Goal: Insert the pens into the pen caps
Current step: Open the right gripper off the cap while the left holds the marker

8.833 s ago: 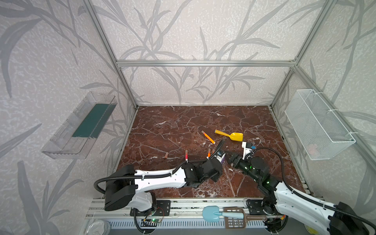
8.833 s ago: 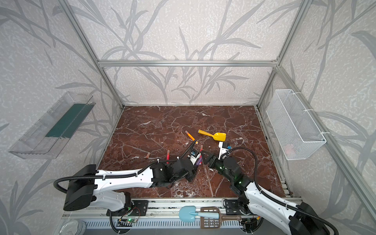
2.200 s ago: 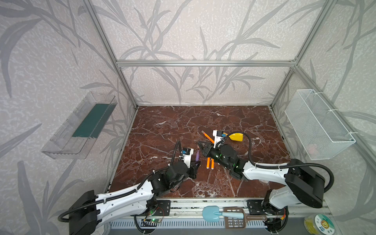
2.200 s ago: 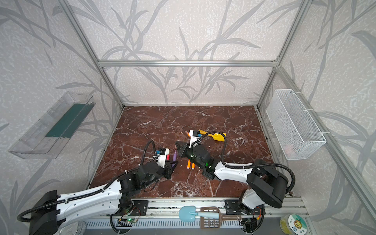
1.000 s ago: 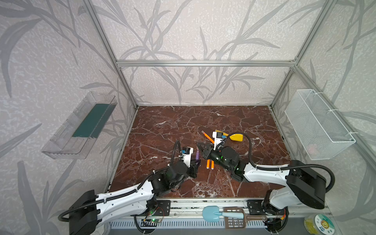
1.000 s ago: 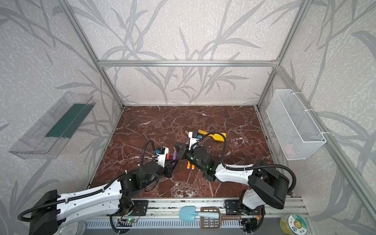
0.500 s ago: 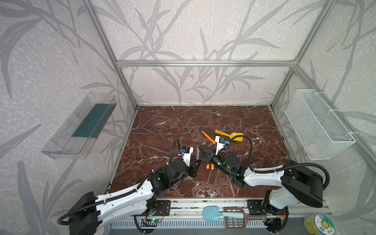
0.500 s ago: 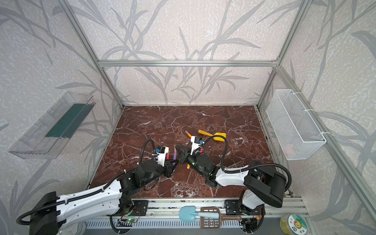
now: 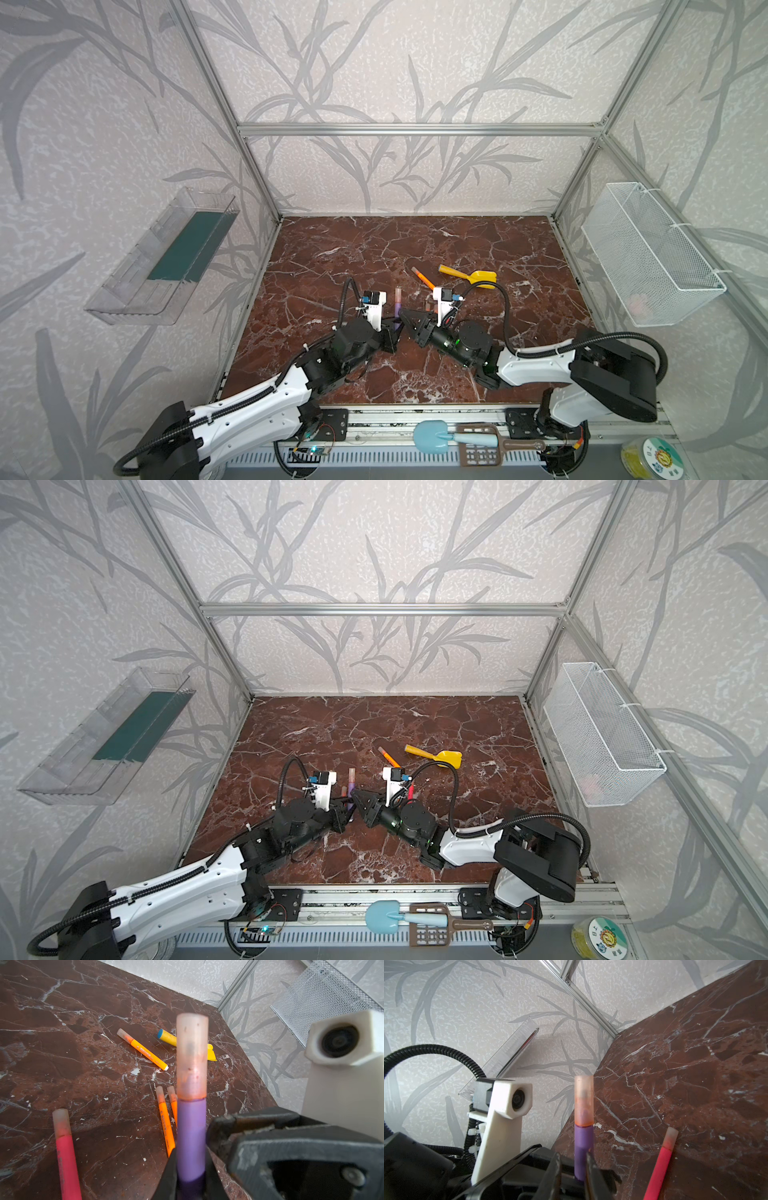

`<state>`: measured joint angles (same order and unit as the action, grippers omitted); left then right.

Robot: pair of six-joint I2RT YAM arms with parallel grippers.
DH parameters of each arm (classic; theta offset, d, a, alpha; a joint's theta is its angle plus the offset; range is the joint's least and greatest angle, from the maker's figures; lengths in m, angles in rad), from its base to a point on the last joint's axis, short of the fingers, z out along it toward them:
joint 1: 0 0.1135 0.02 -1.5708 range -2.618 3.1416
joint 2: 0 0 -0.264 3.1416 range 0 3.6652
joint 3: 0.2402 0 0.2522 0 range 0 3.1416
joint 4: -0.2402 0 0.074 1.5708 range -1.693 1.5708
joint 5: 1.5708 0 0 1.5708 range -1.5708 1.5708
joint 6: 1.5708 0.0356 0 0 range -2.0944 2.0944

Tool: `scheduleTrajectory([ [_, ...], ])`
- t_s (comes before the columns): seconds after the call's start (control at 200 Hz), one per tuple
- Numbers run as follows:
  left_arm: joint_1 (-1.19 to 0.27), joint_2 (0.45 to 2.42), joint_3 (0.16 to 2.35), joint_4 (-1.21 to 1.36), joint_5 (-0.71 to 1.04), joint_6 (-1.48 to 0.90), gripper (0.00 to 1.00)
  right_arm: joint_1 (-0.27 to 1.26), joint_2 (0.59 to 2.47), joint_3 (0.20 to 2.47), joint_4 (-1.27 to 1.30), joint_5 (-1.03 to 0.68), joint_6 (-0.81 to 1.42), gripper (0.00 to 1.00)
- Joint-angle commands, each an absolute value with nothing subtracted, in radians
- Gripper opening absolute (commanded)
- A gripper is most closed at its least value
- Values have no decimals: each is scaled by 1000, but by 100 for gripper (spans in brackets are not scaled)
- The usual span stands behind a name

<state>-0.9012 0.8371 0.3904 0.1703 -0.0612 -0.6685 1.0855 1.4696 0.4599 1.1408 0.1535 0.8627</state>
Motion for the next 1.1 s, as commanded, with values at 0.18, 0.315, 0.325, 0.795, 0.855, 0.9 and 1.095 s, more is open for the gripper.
scheduleTrajectory([
  [0.18, -967, 847, 447, 141, -80, -551, 0, 1068, 1233, 497, 825, 283, 778, 43],
  [0.315, -1006, 875, 463, 137, -104, -526, 0, 1048, 1210, 526, 780, 278, 760, 53],
  [0.325, -1007, 877, 464, 138, -103, -524, 0, 1047, 1210, 529, 774, 277, 759, 54],
  [0.795, -1068, 962, 508, 152, -115, -484, 0, 980, 1303, 616, 752, 207, 785, 56],
  [0.855, -1071, 968, 512, 153, -115, -481, 0, 978, 1313, 624, 752, 203, 785, 54],
  [0.9, -1074, 974, 515, 153, -115, -480, 0, 976, 1319, 628, 752, 197, 786, 53],
  [1.095, -1075, 992, 519, 158, -121, -479, 0, 969, 1337, 643, 715, 170, 793, 34],
])
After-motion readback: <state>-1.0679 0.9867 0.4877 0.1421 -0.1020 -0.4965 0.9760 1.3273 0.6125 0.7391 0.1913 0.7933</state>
